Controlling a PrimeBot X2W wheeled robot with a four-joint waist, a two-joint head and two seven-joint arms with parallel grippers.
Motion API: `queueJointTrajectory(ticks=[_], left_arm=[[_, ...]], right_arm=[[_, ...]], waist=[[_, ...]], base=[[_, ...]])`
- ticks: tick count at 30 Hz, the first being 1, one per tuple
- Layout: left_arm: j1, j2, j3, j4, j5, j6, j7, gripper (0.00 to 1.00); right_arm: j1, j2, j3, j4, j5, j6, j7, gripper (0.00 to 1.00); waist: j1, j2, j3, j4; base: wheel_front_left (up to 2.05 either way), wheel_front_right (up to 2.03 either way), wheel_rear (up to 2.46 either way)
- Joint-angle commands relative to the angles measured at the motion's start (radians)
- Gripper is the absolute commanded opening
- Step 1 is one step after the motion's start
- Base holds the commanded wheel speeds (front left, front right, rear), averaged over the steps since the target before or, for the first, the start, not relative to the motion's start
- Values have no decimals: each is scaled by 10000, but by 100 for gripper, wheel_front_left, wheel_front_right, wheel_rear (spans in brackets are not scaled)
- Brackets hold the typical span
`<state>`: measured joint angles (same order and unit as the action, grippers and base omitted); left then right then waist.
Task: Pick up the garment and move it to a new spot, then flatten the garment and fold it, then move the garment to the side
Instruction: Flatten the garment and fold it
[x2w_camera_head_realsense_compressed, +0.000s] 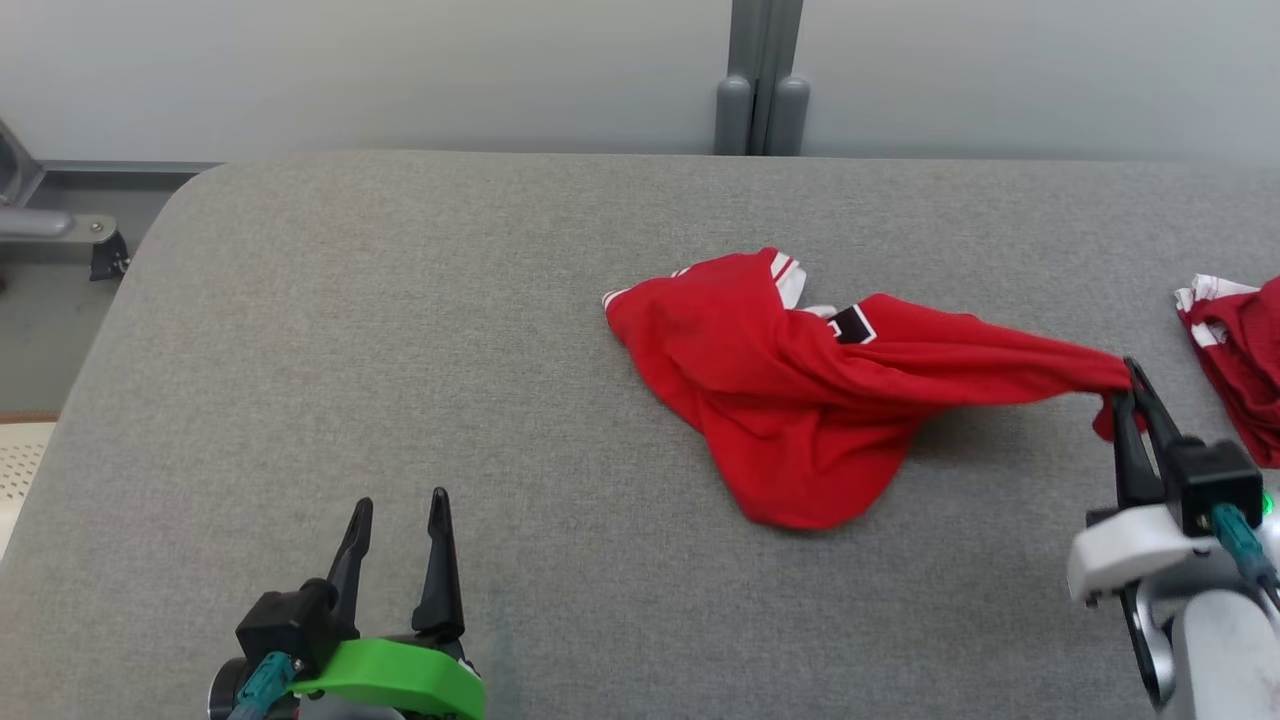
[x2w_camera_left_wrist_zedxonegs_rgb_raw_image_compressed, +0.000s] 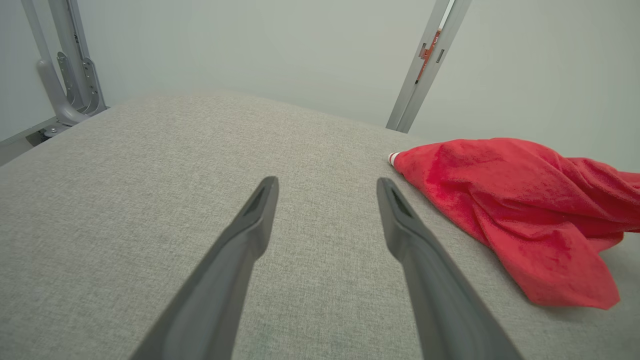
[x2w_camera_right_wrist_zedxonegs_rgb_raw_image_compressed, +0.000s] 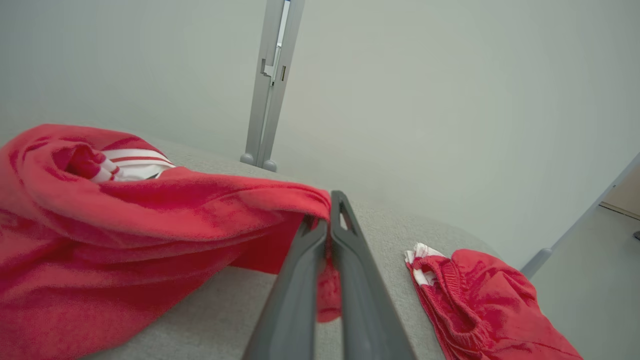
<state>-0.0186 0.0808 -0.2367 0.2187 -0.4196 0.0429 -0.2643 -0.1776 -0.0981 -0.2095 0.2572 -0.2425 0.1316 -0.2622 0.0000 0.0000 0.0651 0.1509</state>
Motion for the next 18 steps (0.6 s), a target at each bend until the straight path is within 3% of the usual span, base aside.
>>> queueJointTrajectory(ticks=[1, 6, 11, 13, 14, 15, 18], left_arm=[[96, 25, -5, 3, 97, -41, 2, 100], [24, 106, 52, -34, 103, -48, 2, 100], [-116, 151, 53, -44, 137, -39, 2, 100], [-152, 163, 38, -58, 135, -10, 2, 100], [-162, 169, 32, -58, 136, -1, 2, 100], [-174, 175, 26, -55, 134, 6, 2, 100], [-192, 213, 24, -49, 108, 9, 2, 100]], right_arm=[[497, 56, -177, -150, 89, -19, 56, 0], [1862, 321, -587, -176, 317, -19, 279, 0], [2470, 446, -249, 347, 701, -19, 399, 0], [2456, 450, -135, 634, 990, -19, 325, 18], [2433, 451, -49, 795, 1103, -19, 309, 86], [2414, 468, 94, 980, 1259, -19, 301, 100], [2317, 456, 364, 1147, 1712, -19, 207, 100]], waist=[[0, 0, -1, -183], [0, 0, 74, -391], [0, 0, 120, -580], [0, 0, 121, -632], [0, 0, 118, -648], [0, 0, 110, -664], [0, 0, 82, -680]], base=[[0, 0, 0], [0, 0, 0], [0, 0, 0], [0, 0, 0], [0, 0, 0], [0, 0, 0], [0, 0, 0]])
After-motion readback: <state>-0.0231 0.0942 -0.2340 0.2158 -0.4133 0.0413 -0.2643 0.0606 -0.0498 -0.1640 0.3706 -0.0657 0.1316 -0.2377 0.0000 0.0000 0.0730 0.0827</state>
